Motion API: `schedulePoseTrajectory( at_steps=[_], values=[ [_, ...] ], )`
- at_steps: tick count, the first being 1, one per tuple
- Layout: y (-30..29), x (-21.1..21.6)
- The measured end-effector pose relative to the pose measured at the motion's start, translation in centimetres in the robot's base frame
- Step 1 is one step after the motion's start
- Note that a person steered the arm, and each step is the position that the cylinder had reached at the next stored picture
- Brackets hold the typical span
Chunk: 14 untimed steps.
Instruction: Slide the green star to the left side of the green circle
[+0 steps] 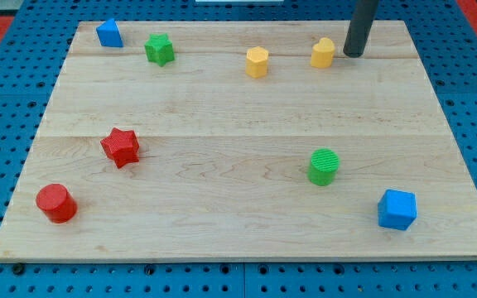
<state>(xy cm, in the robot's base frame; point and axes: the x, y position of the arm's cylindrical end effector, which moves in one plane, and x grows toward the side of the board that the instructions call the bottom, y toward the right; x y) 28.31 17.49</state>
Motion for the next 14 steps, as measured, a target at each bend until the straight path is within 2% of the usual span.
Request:
schedulePoseTrajectory(
  at_steps=[1,4,5,7,8,11,13,14],
  values=[
    [-2.9,0.9],
    [-0.4,-5.1],
    [-3.0,-5.3],
    [-14.5,-5.8],
    [-17.2,-6.1],
    [-19.1,-6.9],
    [-32.5,-6.9],
    [-31.1,-6.4]
  ],
)
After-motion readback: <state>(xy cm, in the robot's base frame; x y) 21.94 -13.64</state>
